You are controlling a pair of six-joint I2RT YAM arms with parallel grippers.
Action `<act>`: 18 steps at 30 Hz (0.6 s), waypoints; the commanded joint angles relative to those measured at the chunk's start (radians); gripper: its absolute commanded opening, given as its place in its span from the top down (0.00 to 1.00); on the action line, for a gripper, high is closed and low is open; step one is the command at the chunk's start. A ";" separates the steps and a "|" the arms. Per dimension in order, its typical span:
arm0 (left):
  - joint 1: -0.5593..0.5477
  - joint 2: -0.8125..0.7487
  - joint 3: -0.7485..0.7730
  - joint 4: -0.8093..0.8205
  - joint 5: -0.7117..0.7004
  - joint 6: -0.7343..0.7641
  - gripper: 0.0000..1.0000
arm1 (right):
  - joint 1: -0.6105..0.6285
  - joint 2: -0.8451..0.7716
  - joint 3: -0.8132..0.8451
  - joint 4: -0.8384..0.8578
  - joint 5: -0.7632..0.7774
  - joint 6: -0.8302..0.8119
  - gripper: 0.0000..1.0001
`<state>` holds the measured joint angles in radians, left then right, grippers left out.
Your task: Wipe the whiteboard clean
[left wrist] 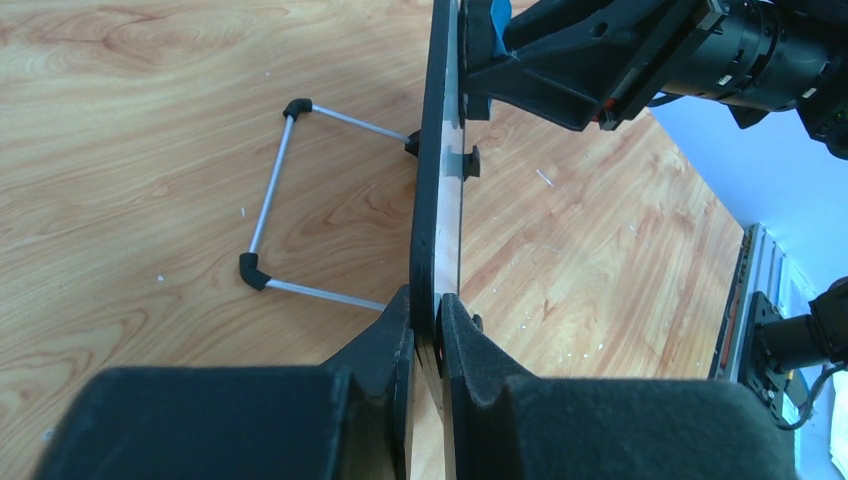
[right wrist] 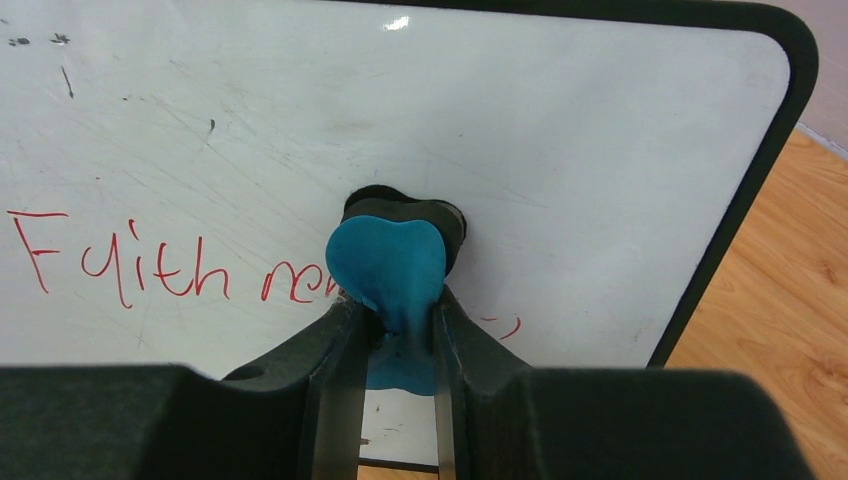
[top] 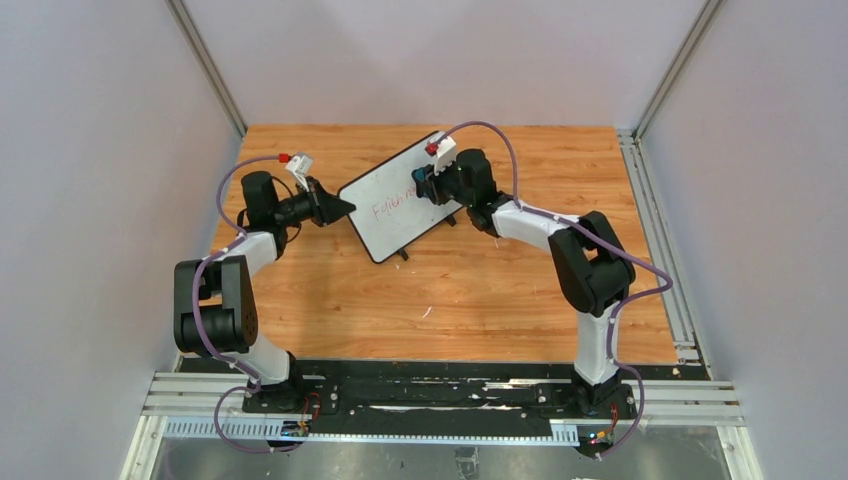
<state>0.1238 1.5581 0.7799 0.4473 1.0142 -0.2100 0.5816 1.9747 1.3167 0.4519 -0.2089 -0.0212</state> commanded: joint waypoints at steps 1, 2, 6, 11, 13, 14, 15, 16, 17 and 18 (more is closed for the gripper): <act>-0.004 0.003 0.008 -0.015 -0.042 0.097 1.00 | -0.053 0.023 -0.028 -0.052 -0.014 -0.015 0.99; -0.004 0.005 0.009 -0.017 -0.042 0.096 1.00 | -0.069 0.027 -0.022 -0.057 -0.015 -0.018 1.00; -0.004 0.004 0.014 -0.035 -0.040 0.105 1.00 | -0.121 0.038 -0.006 -0.070 -0.021 -0.023 0.99; -0.004 0.003 0.015 -0.042 -0.037 0.108 1.00 | -0.158 0.038 0.000 -0.083 -0.015 -0.038 0.99; -0.005 0.004 0.016 -0.042 -0.037 0.108 1.00 | -0.164 0.039 -0.001 -0.083 -0.024 -0.036 1.00; -0.004 0.005 0.017 -0.042 -0.037 0.107 1.00 | -0.165 0.039 -0.001 -0.081 -0.028 -0.034 0.99; -0.005 0.006 0.017 -0.042 -0.037 0.107 1.00 | -0.164 0.039 -0.002 -0.079 -0.037 -0.025 0.99; -0.005 0.008 0.018 -0.042 -0.038 0.107 1.00 | -0.163 0.038 -0.005 -0.074 -0.047 -0.013 0.99; -0.003 0.010 0.019 -0.042 -0.036 0.106 1.00 | -0.161 0.037 -0.009 -0.066 -0.058 0.004 0.99; -0.003 0.010 0.019 -0.042 -0.036 0.106 1.00 | -0.157 0.036 -0.017 -0.054 -0.066 0.017 0.99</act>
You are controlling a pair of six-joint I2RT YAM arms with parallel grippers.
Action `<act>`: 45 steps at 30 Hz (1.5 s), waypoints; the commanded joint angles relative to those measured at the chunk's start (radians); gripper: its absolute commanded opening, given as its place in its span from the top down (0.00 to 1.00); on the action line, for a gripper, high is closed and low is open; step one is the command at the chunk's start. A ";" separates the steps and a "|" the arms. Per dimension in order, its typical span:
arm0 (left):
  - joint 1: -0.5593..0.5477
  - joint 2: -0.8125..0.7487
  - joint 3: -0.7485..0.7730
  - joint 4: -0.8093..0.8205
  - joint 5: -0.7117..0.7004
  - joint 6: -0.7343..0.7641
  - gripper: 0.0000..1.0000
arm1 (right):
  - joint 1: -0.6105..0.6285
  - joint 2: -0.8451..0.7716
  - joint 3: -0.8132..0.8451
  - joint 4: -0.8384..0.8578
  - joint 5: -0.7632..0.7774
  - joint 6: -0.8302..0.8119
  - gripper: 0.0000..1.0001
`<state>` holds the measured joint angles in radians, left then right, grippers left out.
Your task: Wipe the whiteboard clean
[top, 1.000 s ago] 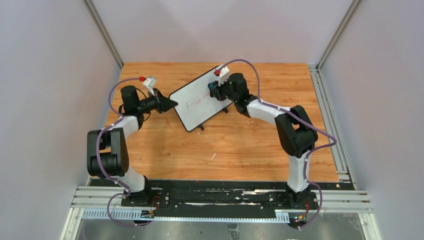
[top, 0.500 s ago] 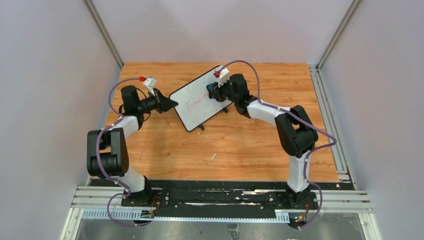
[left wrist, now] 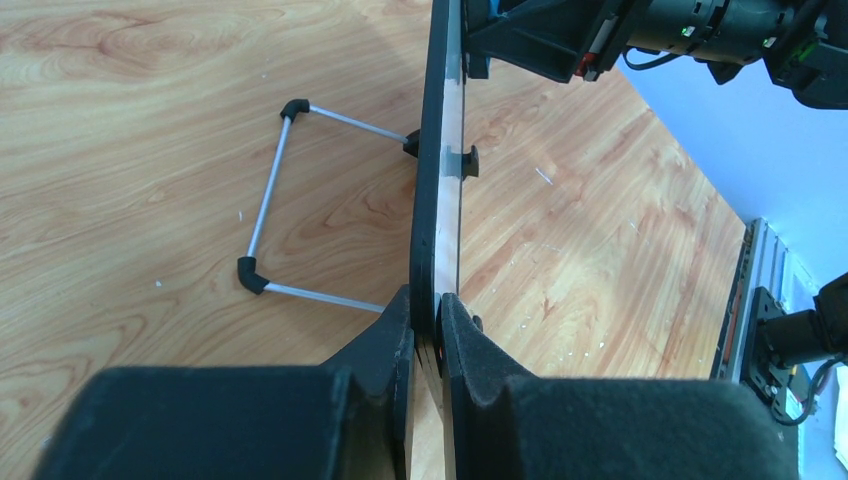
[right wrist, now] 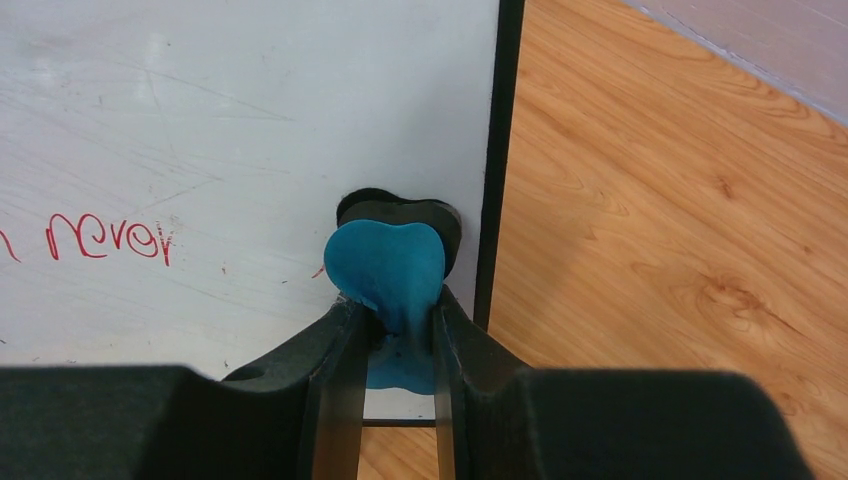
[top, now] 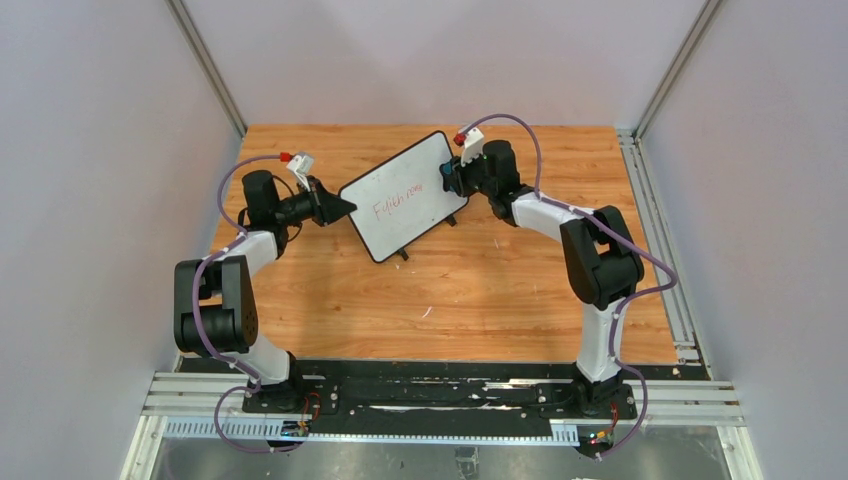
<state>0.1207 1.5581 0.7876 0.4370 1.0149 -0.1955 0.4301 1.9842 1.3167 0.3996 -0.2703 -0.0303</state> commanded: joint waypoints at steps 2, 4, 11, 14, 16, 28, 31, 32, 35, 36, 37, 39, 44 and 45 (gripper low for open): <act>0.000 0.011 0.012 -0.032 -0.037 0.091 1.00 | 0.011 0.024 -0.026 0.009 -0.007 0.035 0.99; -0.002 0.011 0.011 -0.035 -0.037 0.093 1.00 | 0.034 0.022 -0.031 0.012 -0.004 0.037 0.99; -0.002 0.014 0.015 -0.041 -0.038 0.097 1.00 | 0.137 0.004 -0.063 0.033 0.010 0.053 0.99; -0.001 0.015 0.017 -0.041 -0.036 0.096 1.00 | 0.181 0.003 -0.076 0.048 0.014 0.067 0.99; -0.001 0.017 0.016 -0.041 -0.036 0.095 1.00 | 0.207 -0.011 -0.080 0.057 0.013 0.073 0.99; -0.002 0.021 0.015 -0.041 -0.033 0.097 1.00 | 0.244 -0.020 -0.050 0.015 0.071 0.020 0.99; 0.000 0.024 0.016 -0.041 -0.030 0.094 1.00 | 0.199 -0.008 -0.033 0.000 0.077 0.016 0.99; -0.001 0.025 0.016 -0.041 -0.029 0.094 1.00 | 0.175 -0.007 -0.025 -0.006 0.078 0.014 1.00; -0.001 0.022 0.019 -0.047 -0.027 0.098 1.00 | 0.117 0.025 -0.003 -0.029 0.079 0.011 1.00; -0.001 0.022 0.019 -0.048 -0.027 0.099 1.00 | 0.099 0.028 0.004 -0.034 0.079 0.010 0.99; -0.001 0.022 0.019 -0.048 -0.027 0.099 1.00 | 0.082 0.029 0.008 -0.036 0.078 0.008 0.99; -0.001 0.024 0.021 -0.048 -0.027 0.097 1.00 | 0.052 0.030 0.016 -0.043 0.076 0.005 0.99; -0.002 0.028 0.023 -0.049 -0.026 0.098 1.00 | 0.016 0.028 0.040 -0.065 0.079 -0.016 0.99; 0.000 0.028 0.025 -0.049 -0.026 0.099 1.00 | 0.016 0.028 0.044 -0.069 0.076 -0.017 0.99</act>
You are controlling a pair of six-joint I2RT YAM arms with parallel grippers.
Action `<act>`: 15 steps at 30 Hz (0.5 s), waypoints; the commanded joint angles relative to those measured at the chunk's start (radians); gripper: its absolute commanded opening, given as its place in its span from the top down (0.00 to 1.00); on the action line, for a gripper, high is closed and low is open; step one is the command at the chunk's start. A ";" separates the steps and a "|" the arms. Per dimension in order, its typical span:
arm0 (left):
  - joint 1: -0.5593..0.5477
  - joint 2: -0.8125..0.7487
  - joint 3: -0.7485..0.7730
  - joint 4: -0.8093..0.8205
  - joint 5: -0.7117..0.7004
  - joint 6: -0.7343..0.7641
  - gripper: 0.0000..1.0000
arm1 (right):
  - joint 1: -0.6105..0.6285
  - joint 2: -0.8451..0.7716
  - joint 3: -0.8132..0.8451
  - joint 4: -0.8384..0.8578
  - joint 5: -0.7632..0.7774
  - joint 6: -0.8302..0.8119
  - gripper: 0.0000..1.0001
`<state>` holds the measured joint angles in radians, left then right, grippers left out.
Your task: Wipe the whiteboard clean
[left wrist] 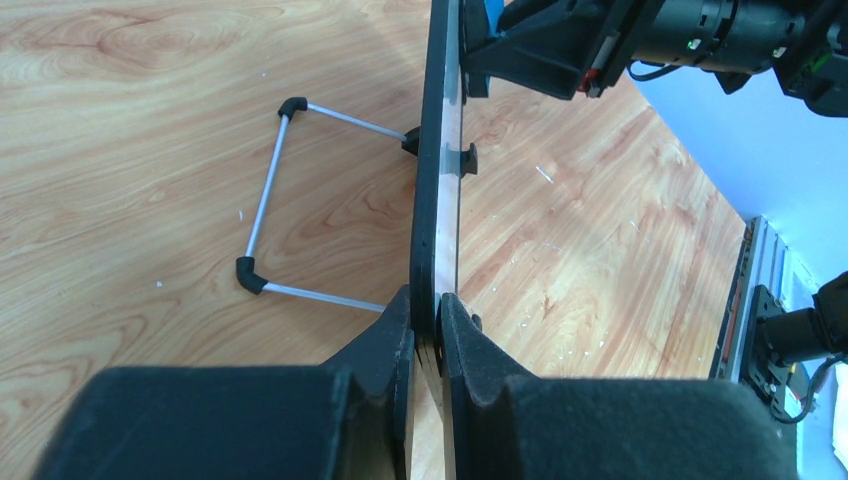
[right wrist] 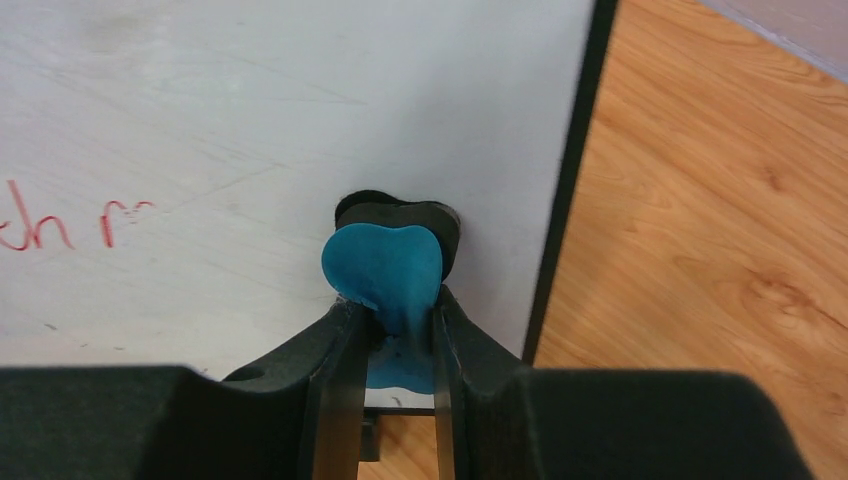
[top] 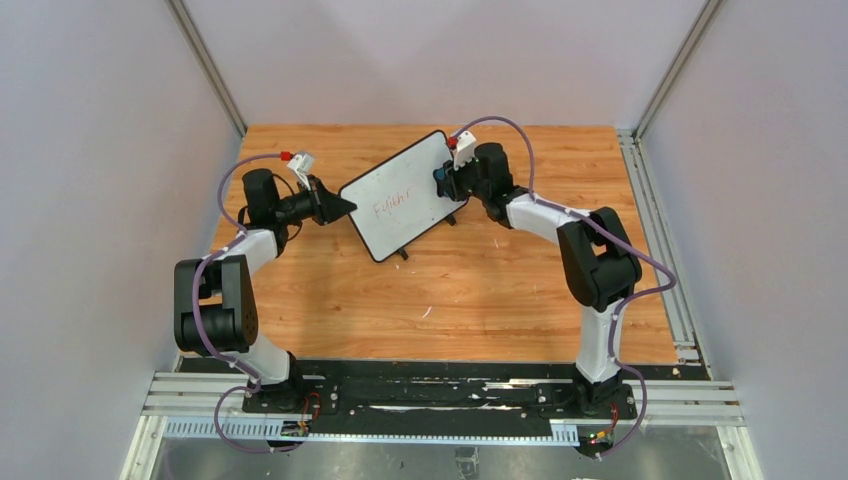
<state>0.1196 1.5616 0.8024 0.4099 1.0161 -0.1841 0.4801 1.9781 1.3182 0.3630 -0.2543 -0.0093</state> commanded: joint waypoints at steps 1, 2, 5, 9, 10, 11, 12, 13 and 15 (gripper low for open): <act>0.000 0.026 0.009 -0.022 -0.027 0.087 1.00 | -0.033 0.035 0.046 -0.033 0.049 -0.032 0.99; 0.000 0.029 0.009 -0.022 -0.027 0.087 1.00 | -0.032 0.037 0.050 -0.033 0.037 -0.023 0.99; -0.001 0.030 0.009 -0.021 -0.027 0.087 1.00 | -0.007 0.042 0.059 -0.028 0.019 -0.002 0.99; -0.001 0.030 0.010 -0.022 -0.027 0.086 1.00 | 0.054 0.047 0.074 -0.032 0.025 -0.001 0.99; -0.001 0.029 0.011 -0.022 -0.027 0.086 1.00 | 0.070 0.046 0.076 -0.033 0.022 0.002 0.99; -0.001 0.029 0.011 -0.022 -0.027 0.086 1.00 | 0.090 0.043 0.080 -0.035 0.022 0.001 0.99; -0.001 0.028 0.010 -0.024 -0.027 0.087 1.00 | 0.108 0.041 0.081 -0.037 0.025 -0.001 0.99; 0.000 0.027 0.010 -0.026 -0.028 0.089 1.00 | 0.127 0.037 0.081 -0.036 0.027 -0.001 0.99; 0.000 0.026 0.009 -0.029 -0.029 0.093 1.00 | 0.166 0.032 0.077 -0.033 0.027 0.002 0.99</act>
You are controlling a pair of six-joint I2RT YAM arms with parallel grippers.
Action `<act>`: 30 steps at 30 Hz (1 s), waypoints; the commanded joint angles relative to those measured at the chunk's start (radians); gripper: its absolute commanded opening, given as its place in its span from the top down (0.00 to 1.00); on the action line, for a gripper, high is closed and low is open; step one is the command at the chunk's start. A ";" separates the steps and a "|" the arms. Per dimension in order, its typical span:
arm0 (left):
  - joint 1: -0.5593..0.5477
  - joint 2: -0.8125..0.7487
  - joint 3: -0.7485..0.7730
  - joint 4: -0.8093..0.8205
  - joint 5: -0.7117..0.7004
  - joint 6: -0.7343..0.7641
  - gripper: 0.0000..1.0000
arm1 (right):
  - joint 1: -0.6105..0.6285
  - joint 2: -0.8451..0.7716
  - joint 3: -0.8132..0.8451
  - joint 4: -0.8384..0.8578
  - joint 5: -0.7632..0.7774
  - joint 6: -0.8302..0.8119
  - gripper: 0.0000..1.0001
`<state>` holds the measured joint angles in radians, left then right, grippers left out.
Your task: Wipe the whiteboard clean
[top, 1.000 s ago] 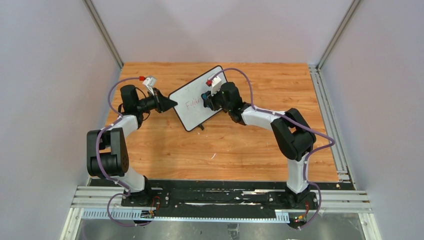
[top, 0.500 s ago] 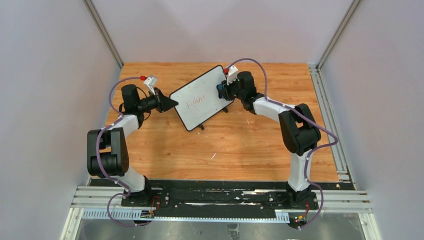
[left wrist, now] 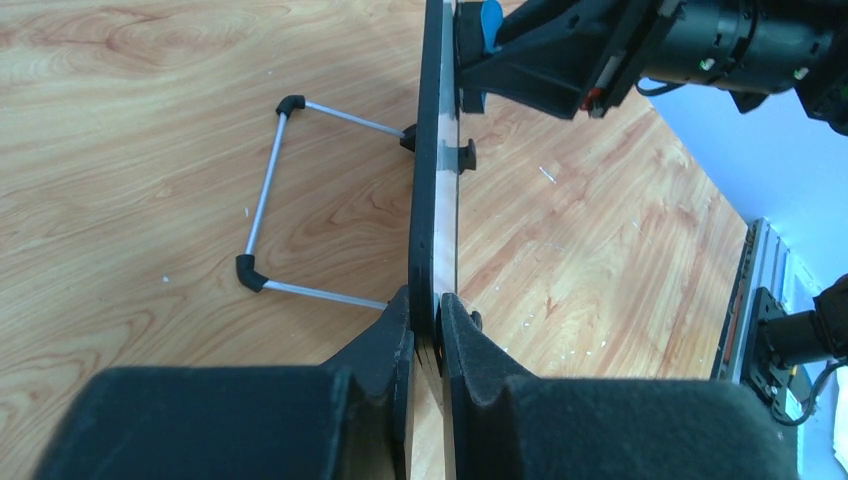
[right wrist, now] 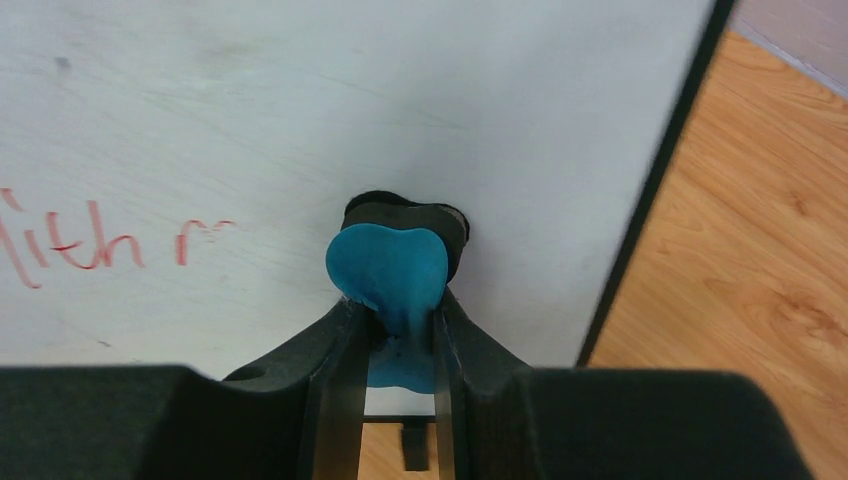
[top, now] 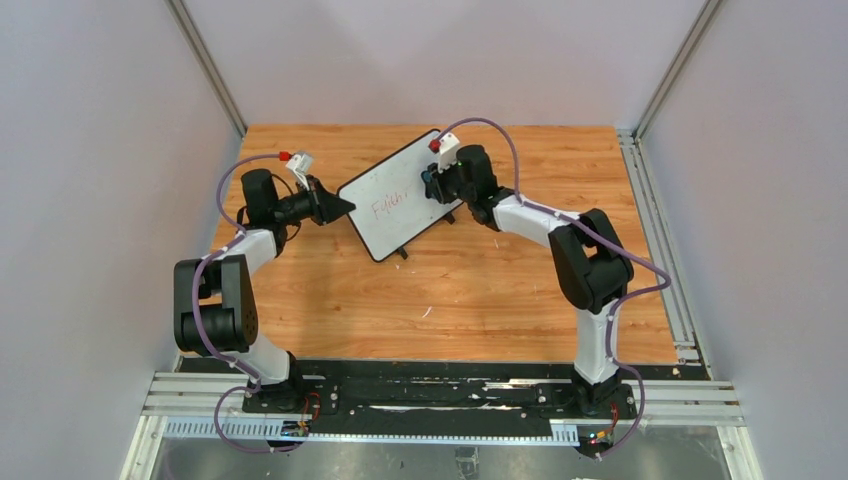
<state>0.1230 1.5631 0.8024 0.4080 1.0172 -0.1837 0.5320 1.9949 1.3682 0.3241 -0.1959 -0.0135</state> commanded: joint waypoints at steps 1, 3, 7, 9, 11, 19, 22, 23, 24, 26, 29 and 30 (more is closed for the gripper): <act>-0.004 0.027 0.010 -0.028 -0.029 0.092 1.00 | 0.134 0.013 0.027 0.008 -0.030 0.008 0.99; -0.003 0.030 0.013 -0.028 -0.028 0.090 1.00 | 0.167 0.009 0.022 0.013 -0.028 0.009 0.99; -0.004 0.035 0.014 -0.028 -0.027 0.089 1.00 | 0.226 0.005 0.020 0.020 -0.035 0.015 0.99; -0.005 0.034 0.014 -0.028 -0.027 0.088 1.00 | 0.247 0.002 0.019 0.023 -0.039 0.017 0.99; -0.004 0.036 0.014 -0.028 -0.026 0.089 1.00 | 0.260 0.001 0.016 0.025 -0.040 0.016 0.99; -0.004 0.033 0.014 -0.032 -0.025 0.090 1.00 | 0.211 0.008 0.006 -0.010 0.032 -0.041 0.99; -0.004 0.034 0.012 -0.032 -0.025 0.089 1.00 | 0.153 0.010 0.010 -0.022 0.035 -0.044 1.00; -0.004 0.033 0.014 -0.032 -0.024 0.089 1.00 | 0.133 0.010 0.011 -0.025 0.035 -0.046 0.99; -0.004 0.033 0.012 -0.032 -0.023 0.089 1.00 | 0.113 0.011 0.011 -0.028 0.037 -0.049 0.99; -0.004 0.030 0.014 -0.037 -0.023 0.089 1.00 | 0.072 0.013 0.016 -0.036 0.041 -0.057 0.99; -0.004 0.026 0.017 -0.052 -0.025 0.098 1.00 | 0.016 0.013 0.022 -0.038 0.041 -0.062 0.99; -0.004 0.024 0.018 -0.056 -0.025 0.101 1.00 | 0.001 0.013 0.025 -0.038 0.038 -0.062 0.99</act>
<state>0.1226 1.5738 0.8135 0.3965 1.0168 -0.1806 0.6357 1.9900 1.3697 0.3130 -0.2256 -0.0376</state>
